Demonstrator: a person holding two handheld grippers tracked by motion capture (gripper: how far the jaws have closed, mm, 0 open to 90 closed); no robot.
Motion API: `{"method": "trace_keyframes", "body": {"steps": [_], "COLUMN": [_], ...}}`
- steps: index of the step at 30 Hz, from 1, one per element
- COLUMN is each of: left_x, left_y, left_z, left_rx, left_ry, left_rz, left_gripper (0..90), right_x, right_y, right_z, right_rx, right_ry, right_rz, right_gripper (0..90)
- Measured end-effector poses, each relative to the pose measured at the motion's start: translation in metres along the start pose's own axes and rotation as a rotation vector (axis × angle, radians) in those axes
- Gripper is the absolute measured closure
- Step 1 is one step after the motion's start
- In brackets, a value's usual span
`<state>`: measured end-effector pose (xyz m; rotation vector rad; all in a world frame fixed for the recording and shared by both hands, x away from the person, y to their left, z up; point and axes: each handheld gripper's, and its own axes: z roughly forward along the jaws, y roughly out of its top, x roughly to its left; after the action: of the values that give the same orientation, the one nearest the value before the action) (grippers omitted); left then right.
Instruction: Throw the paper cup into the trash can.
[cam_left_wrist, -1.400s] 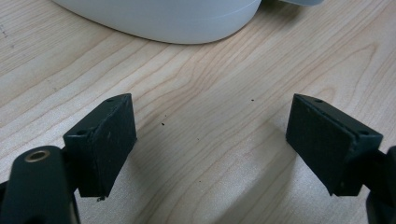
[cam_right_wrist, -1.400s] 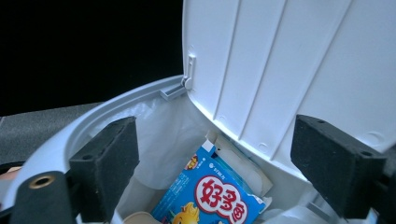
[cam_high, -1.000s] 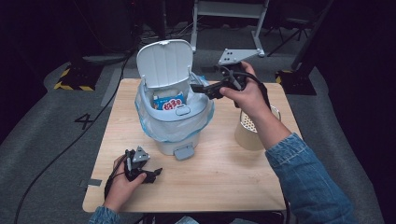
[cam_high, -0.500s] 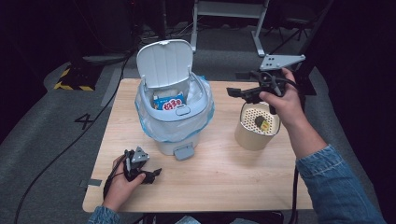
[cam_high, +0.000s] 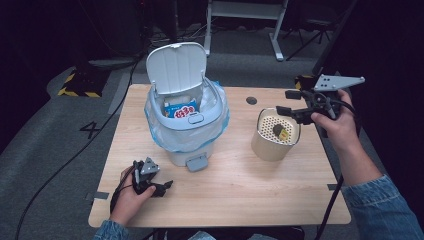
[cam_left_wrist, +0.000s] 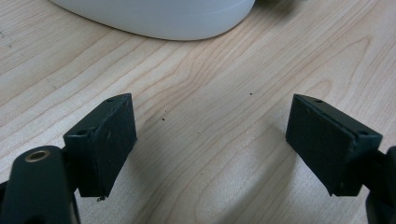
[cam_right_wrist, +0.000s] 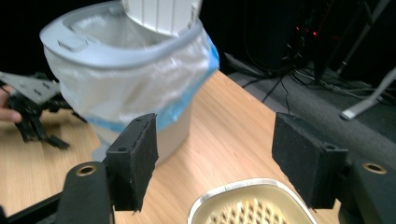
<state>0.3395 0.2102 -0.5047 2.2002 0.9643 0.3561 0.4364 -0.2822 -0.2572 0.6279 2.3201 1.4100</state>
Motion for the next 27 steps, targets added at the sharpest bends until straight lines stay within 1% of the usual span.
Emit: {"method": "trace_keyframes", "body": {"steps": [4,7,10,11,13,14,18,21,27], "left_x": [0.001,0.002,0.002,0.002,0.002,0.002,0.002,0.002,0.002], "left_y": [-0.002,-0.002,-0.003,-0.003,-0.003,-0.003,-0.003,-0.003,-0.003], "left_z": [-0.002,-0.003,-0.003,-0.003,-0.003,-0.003,-0.003,-0.003,-0.003], "left_rx": [0.001,0.004,0.004,0.004,0.005,0.005,0.006,0.005,0.003], "left_ry": [-0.001,0.000,0.000,-0.001,0.000,0.000,0.001,0.000,0.000], "left_rz": [0.004,0.005,0.004,0.004,0.003,0.004,0.004,0.004,0.000], "left_gripper": [16.6,16.6,16.6,16.6,16.6,16.6,16.6,16.6,16.6], "right_x": [-0.006,-0.009,-0.011,-0.012,-0.013,-0.013,-0.013,-0.010,-0.004], "right_y": [-0.020,-0.033,-0.049,-0.055,-0.063,-0.069,-0.087,-0.099,-0.128], "right_z": [-0.012,-0.019,-0.026,-0.028,-0.032,-0.034,-0.042,-0.046,-0.048], "right_rx": [0.023,0.026,0.046,0.061,0.066,0.072,0.091,0.106,0.153], "right_ry": [-0.013,-0.027,-0.043,-0.051,-0.058,-0.063,-0.083,-0.100,-0.112], "right_rz": [0.027,0.039,0.054,0.057,0.068,0.082,0.101,0.113,0.128], "right_gripper": [30.0,29.0,28.6,28.1,28.1,28.0,27.7,27.6,27.7]}}
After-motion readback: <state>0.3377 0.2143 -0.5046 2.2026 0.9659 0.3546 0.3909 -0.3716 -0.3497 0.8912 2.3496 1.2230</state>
